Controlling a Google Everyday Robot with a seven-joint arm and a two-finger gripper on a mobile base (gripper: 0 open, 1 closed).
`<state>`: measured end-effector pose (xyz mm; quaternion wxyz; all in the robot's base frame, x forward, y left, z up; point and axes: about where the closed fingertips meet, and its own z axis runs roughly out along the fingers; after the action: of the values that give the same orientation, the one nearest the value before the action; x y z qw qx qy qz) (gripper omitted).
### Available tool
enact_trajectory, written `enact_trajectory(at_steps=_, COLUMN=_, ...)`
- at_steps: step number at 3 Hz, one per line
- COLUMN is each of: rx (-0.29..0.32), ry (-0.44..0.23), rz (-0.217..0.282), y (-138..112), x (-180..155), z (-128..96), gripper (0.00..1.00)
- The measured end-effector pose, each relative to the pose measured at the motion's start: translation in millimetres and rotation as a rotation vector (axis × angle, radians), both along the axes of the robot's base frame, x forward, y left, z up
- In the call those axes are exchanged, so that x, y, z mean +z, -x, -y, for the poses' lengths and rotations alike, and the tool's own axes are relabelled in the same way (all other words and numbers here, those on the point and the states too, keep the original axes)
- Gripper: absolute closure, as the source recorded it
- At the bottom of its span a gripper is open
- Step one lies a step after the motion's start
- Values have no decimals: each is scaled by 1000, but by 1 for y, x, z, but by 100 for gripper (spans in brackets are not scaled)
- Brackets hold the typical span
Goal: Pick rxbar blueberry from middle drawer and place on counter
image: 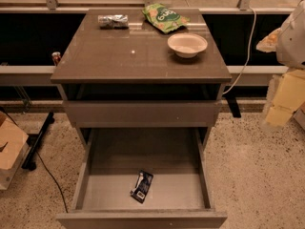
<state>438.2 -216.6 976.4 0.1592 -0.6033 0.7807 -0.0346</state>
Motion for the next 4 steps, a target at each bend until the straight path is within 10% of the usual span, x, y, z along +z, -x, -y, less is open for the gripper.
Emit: enact_trajectory(at_steps=4, rx=94, ry=-156, rz=147, y=-23, x=-13, z=-57, gripper=0)
